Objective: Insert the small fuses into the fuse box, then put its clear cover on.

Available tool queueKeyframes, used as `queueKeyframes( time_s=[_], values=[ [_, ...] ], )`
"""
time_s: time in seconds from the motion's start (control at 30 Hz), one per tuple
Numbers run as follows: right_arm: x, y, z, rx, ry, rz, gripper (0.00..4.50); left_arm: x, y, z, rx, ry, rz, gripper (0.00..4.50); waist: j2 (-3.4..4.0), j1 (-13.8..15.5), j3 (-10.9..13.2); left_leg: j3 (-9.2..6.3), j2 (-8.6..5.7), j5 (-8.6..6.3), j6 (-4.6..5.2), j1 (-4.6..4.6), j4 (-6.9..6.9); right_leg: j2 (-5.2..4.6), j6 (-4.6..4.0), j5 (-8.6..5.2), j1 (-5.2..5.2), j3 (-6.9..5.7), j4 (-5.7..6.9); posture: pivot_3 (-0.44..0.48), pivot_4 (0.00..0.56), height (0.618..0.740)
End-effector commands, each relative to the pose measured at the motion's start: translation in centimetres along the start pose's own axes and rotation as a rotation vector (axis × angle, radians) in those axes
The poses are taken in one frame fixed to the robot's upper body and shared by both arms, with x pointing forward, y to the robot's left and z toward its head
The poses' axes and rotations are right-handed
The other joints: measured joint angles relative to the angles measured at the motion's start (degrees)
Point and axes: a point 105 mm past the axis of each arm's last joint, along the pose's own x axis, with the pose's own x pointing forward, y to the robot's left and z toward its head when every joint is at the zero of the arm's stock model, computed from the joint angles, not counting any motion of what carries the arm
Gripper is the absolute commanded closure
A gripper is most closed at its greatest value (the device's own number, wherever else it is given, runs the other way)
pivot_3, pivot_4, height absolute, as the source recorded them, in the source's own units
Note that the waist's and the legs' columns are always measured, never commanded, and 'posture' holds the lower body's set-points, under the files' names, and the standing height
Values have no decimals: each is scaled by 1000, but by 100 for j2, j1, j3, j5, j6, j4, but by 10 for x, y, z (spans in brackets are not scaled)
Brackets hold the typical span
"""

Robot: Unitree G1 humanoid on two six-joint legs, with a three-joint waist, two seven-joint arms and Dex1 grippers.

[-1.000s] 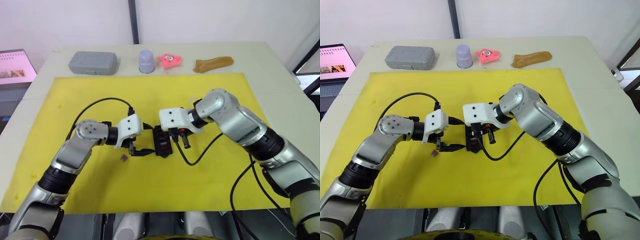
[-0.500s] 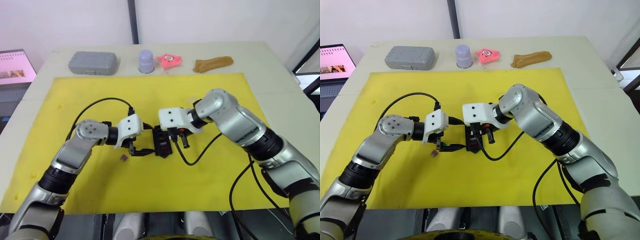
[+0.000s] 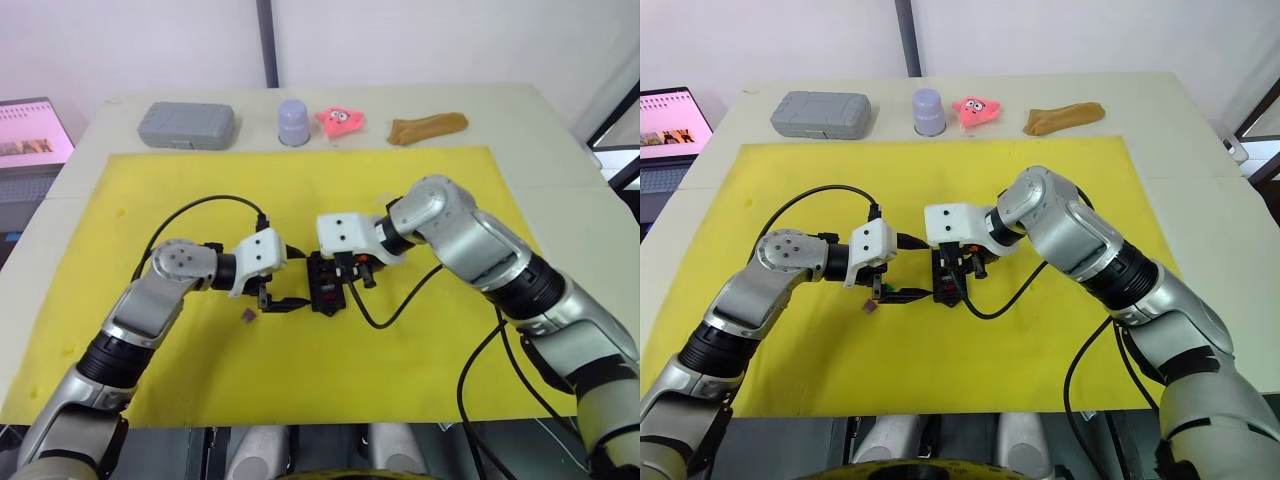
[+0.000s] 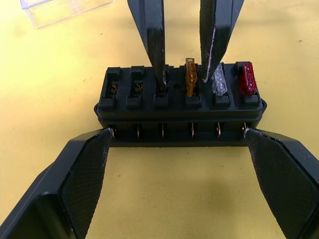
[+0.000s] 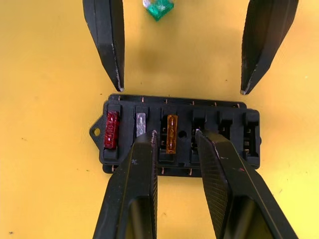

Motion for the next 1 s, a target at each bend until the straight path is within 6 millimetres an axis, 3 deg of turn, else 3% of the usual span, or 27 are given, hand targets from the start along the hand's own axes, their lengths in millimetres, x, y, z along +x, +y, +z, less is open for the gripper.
queueKeyframes(
  time_s=[0.03,0.2,0.33,0.73,0.87,0.9,1.0],
  values=[
    [-18,-8,13,-24,-47,-39,3201,-2,2,6,38,-8,9,0,0,2,0,0,0,0,0,0,0,0,0,0,0,0,0,0,150,740],
    [-27,-10,15,-17,-82,-49,3201,-3,4,6,41,-7,13,0,0,4,0,0,0,0,0,-1,0,0,0,0,0,0,0,0,150,740],
    [-31,-8,17,-3,-183,-55,4457,-4,5,6,43,-5,15,0,0,9,0,-1,0,0,0,-1,0,0,0,0,1,0,-1,0,150,740],
    [-24,3,0,132,-254,-57,4457,-5,5,6,46,0,8,0,0,11,0,-1,0,0,0,-1,0,0,0,0,0,0,0,0,150,740],
    [-22,6,-1,146,-255,-49,3186,-5,5,7,48,2,4,0,0,12,0,-1,0,0,0,-1,0,0,0,0,1,0,0,0,150,740],
    [-22,7,-1,148,-253,-48,2664,-5,5,7,48,1,4,0,0,15,0,-1,0,0,0,-1,0,0,0,0,1,0,0,0,150,740],
    [-19,7,-4,149,-241,-58,2664,-5,5,7,49,2,3,0,0,14,0,-1,0,0,0,-1,1,-1,0,0,1,0,0,0,150,740]
  ],
)
